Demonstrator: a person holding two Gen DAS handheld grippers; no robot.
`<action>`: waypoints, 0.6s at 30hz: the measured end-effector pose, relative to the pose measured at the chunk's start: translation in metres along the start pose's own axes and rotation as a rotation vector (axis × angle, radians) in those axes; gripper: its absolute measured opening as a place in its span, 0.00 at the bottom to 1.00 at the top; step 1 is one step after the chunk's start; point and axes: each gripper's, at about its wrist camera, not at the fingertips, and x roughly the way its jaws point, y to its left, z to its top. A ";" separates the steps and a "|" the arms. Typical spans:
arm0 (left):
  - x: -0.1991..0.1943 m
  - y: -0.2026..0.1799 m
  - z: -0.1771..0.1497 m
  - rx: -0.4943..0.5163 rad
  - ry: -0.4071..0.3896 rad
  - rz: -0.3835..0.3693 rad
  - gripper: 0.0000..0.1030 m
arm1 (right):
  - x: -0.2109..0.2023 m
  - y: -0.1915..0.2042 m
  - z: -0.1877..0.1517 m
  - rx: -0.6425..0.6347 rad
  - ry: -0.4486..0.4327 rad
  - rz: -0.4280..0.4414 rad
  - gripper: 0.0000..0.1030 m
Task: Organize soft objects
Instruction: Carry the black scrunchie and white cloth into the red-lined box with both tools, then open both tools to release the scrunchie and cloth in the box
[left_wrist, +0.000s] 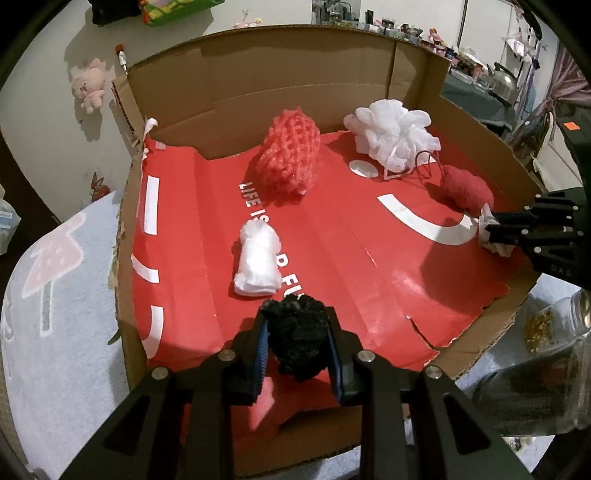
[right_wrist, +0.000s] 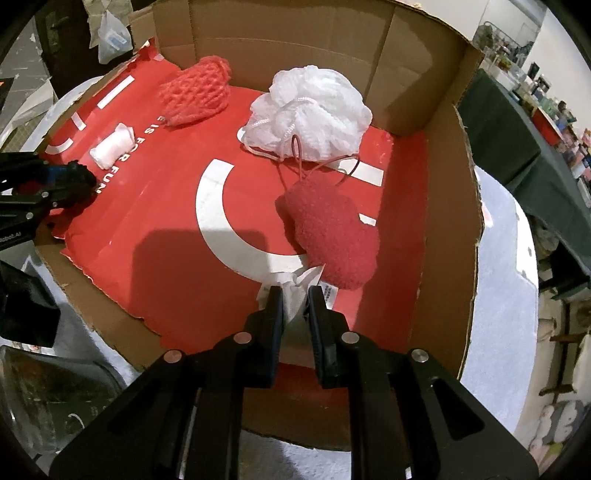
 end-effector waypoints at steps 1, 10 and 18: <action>0.000 -0.001 0.000 0.000 0.000 -0.002 0.30 | 0.000 0.000 0.000 -0.003 0.000 -0.002 0.14; -0.001 -0.002 0.000 -0.013 -0.012 -0.022 0.39 | 0.001 -0.001 0.000 0.000 -0.003 0.021 0.18; -0.015 -0.005 -0.001 -0.013 -0.066 -0.041 0.56 | -0.005 0.000 -0.001 0.013 -0.022 0.058 0.44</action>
